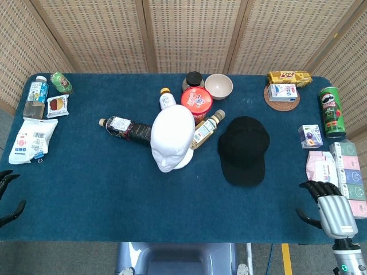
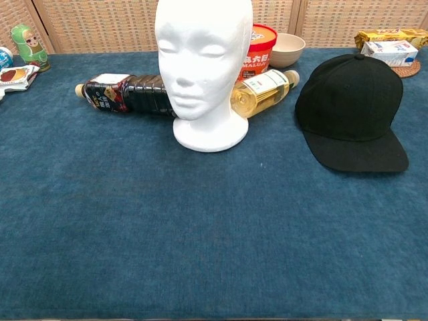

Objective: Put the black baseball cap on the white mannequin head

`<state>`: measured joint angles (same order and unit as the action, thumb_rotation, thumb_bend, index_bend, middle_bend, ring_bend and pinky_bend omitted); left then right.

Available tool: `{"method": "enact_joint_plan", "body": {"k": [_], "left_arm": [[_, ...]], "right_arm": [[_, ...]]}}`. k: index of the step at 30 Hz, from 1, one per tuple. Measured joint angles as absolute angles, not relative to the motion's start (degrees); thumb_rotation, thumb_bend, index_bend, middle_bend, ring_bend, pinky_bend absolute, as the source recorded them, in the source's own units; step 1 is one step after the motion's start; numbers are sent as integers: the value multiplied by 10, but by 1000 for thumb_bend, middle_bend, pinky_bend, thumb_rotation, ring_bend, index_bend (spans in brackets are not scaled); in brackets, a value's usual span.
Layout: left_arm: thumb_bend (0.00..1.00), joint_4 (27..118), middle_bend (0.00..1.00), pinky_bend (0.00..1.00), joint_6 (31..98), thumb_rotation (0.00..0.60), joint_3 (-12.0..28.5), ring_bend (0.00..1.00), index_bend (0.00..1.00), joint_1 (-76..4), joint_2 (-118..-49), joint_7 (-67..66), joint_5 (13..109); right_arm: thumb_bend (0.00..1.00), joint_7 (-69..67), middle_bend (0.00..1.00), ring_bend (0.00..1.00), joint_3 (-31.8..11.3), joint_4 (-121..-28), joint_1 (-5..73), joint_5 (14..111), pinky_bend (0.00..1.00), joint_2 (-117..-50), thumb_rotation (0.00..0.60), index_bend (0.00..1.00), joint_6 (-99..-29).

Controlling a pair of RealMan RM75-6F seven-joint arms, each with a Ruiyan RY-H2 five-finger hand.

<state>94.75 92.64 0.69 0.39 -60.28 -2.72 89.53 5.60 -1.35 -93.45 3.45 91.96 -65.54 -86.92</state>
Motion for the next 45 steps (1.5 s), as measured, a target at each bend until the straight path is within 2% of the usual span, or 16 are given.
{"method": "enact_joint_plan", "body": {"k": [8,19,34,39,45], "left_arm": [[296,959,200,238,916,534,14,166,217,-6,-593,-30,895],[296,980,200,239,897,544,29,166,217,-29,-581,-46,896],[296,998,200,239,886,542,41,166,217,-45,-563,-53,890],[296,1001,200,239,885,539,42,165,217,-47,-557,-49,888],[296,1000,200,239,889,543,42,166,217,-46,-553,-45,887]], "right_arm": [[254,61,346,327,-20,-933,68,922,302,-671,526,312,-826],[254,98,345,324,-49,-886,136,906,306,-748,528,308,-755],[255,109,359,335,-62,-820,174,862,308,-827,527,307,-711],[254,105,402,395,-63,-786,180,855,349,-857,526,319,-709],[253,92,523,549,-67,-744,184,856,475,-892,529,377,-732]]}}
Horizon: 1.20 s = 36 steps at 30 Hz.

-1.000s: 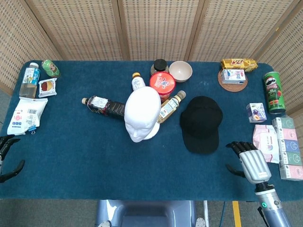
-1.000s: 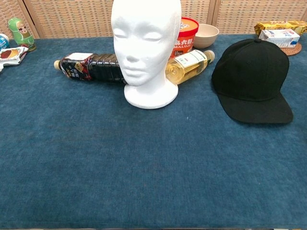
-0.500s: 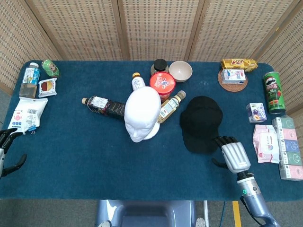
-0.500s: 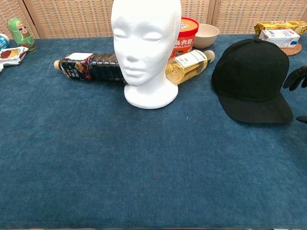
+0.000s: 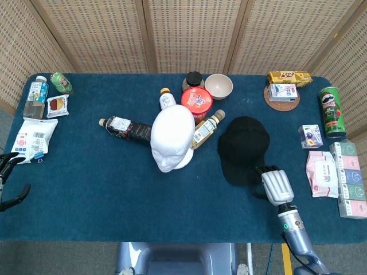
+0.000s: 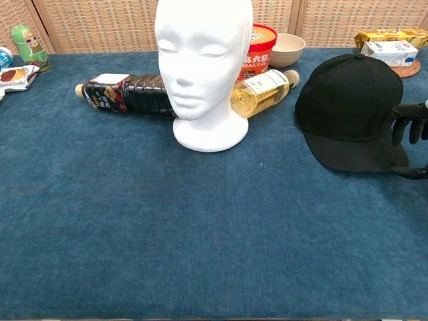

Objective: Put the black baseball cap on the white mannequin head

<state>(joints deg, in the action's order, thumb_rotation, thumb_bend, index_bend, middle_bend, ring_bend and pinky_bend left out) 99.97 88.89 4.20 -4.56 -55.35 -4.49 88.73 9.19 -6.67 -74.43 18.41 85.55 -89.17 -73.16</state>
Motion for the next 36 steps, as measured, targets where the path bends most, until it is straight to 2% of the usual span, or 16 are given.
{"method": "enact_joint_plan", "body": {"k": [5,11,23,36], "left_arm": [[296,998,200,239,891,540,42,166,217,-45,-554,-41,886],[295,993,200,239,891,539,42,166,217,-44,-554,-36,882],[296,986,200,239,890,543,39,166,217,-44,-556,-27,881],[296,980,200,239,894,537,38,166,217,-41,-556,-19,880]], "right_arm": [[244,89,601,639,-73,-724,188,858,558,-915,523,383,-751],[217,103,641,688,-75,-714,192,857,604,-927,526,379,-757],[204,132,645,693,-63,-708,195,848,610,-942,528,365,-746],[206,139,641,693,-65,-663,200,838,610,-970,525,365,-745]]}}
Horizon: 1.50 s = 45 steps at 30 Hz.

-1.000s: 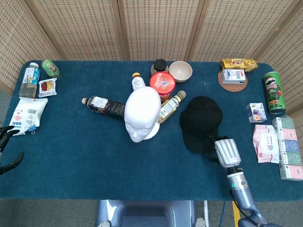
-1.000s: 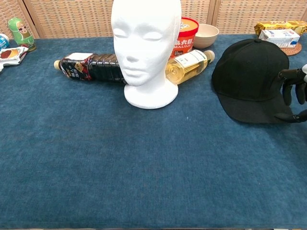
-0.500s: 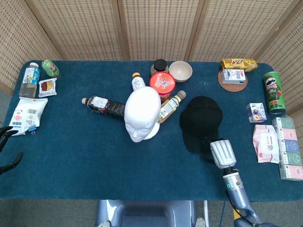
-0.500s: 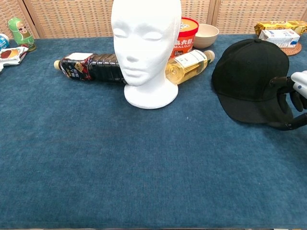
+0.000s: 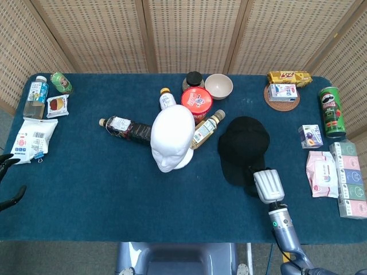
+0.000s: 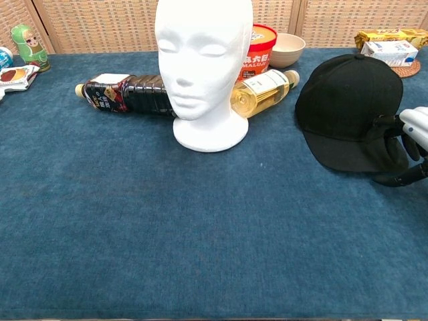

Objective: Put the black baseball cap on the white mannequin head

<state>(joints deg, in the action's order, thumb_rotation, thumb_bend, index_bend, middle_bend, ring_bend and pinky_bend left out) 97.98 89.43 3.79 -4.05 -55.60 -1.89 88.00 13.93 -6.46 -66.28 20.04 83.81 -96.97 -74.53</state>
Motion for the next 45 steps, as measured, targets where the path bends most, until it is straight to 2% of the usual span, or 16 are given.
{"method": "enact_joint_plan", "body": {"k": [14,25,32,37,45], "left_arm": [[295,973,200,239,897,541,37,166,217,-37,-558,-11,877],[295,970,200,239,904,538,36,165,217,-32,-555,-5,877],[295,970,200,239,906,541,36,166,217,-30,-554,-3,876],[296,968,200,239,909,538,36,166,217,-27,-554,1,875],[295,965,199,239,912,541,35,166,217,-23,-553,8,874]], "right_arm": [[203,119,615,690,-86,-598,211,826,610,-1017,526,378,-760],[241,83,568,654,-135,-555,241,812,610,-1046,533,396,-783],[250,84,530,608,-157,-538,264,799,600,-1052,540,411,-773],[277,87,487,568,-173,-501,281,776,581,-1072,541,411,-757],[309,76,477,557,-193,-432,315,756,581,-1104,549,412,-738]]}}
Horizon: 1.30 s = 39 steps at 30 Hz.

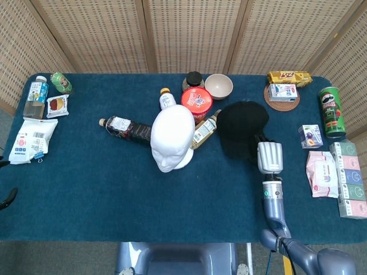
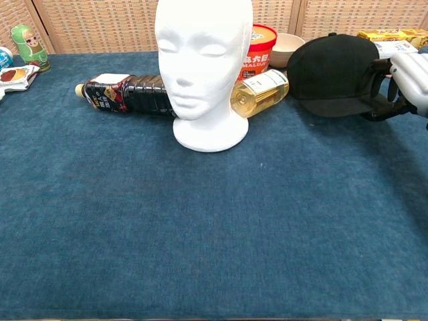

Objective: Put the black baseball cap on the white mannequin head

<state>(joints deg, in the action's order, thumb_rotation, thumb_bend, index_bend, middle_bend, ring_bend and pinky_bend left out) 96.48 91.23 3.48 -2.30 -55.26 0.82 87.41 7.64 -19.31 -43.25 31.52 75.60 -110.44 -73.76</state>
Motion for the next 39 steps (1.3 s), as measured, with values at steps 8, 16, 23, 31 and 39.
{"method": "enact_joint_plan", "body": {"k": [8,16,23,31,39], "left_arm": [[294,959,200,239,914,538,34,165,217,-19,-552,17,872],[292,955,200,239,915,536,33,165,217,-17,-554,24,872],[291,954,200,239,916,540,33,165,217,-16,-555,27,873],[290,951,200,239,915,540,33,166,217,-15,-556,31,874],[289,947,200,239,919,541,32,166,217,-13,-557,38,876]], "right_arm": [[458,58,484,573,-197,-381,335,745,587,-1125,600,468,-721],[594,34,548,619,-202,-346,348,738,621,-1142,600,664,-728],[600,24,576,638,-206,-347,350,734,626,-1145,600,725,-738],[623,22,601,653,-202,-376,341,740,626,-1132,600,776,-772],[645,28,627,671,-196,-417,330,747,637,-1115,600,803,-794]]}}
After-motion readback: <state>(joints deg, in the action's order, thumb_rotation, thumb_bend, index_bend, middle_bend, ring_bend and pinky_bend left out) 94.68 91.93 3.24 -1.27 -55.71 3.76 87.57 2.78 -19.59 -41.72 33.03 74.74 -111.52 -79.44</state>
